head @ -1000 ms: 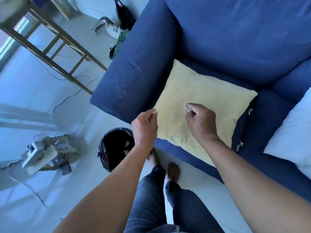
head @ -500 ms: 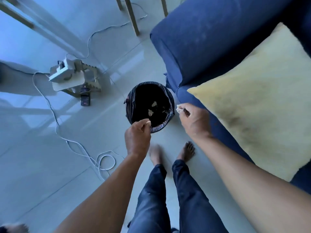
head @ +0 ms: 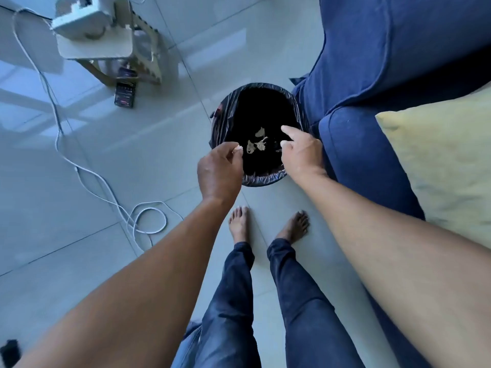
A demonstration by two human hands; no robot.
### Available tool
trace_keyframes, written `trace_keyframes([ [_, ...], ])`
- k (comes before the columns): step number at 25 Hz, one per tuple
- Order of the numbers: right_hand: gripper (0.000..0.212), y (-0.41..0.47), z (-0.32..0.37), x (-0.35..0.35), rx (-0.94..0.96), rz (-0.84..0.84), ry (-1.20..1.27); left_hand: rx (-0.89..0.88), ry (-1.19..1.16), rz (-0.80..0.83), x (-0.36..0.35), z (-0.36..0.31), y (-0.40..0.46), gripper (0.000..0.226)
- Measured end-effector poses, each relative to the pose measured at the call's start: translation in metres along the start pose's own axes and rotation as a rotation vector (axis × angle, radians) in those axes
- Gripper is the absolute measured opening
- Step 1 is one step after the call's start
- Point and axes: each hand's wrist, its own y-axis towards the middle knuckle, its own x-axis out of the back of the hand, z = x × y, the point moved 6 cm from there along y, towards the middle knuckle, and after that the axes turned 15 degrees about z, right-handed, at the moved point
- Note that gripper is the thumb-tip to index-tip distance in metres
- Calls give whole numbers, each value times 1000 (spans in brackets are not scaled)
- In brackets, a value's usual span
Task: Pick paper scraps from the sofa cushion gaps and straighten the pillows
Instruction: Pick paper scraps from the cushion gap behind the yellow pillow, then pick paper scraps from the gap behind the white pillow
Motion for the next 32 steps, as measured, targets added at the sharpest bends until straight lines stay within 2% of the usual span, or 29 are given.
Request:
trace_keyframes([
  [3, 42, -15, -4, 7, 45, -64, 61, 0, 69, 107, -9, -13, 28, 16],
  [6, 40, -38, -13, 22, 50, -136, 123, 63, 121, 234, -15, -20, 37, 38],
  [9, 40, -60, -11, 40, 62, -219, 138, 47, 188, 210, -3, -31, 23, 16],
  [12, 38, -86, -5, 60, 91, -262, 171, -33, 209, 206, 12, -51, -5, 17],
  [16, 36, -134, 8, 99, 148, -378, 120, -227, 238, 208, 24, -100, -51, 19],
  [20, 40, -185, 13, 137, 171, -440, 71, -391, 282, 232, 27, -169, -90, 39],
  [23, 42, -226, 3, 161, 151, -512, 79, -534, 357, 289, 23, -217, -114, 44],
  [32, 60, -349, -87, 202, -114, -677, 56, -1012, 651, 496, -48, -323, -219, 61],
])
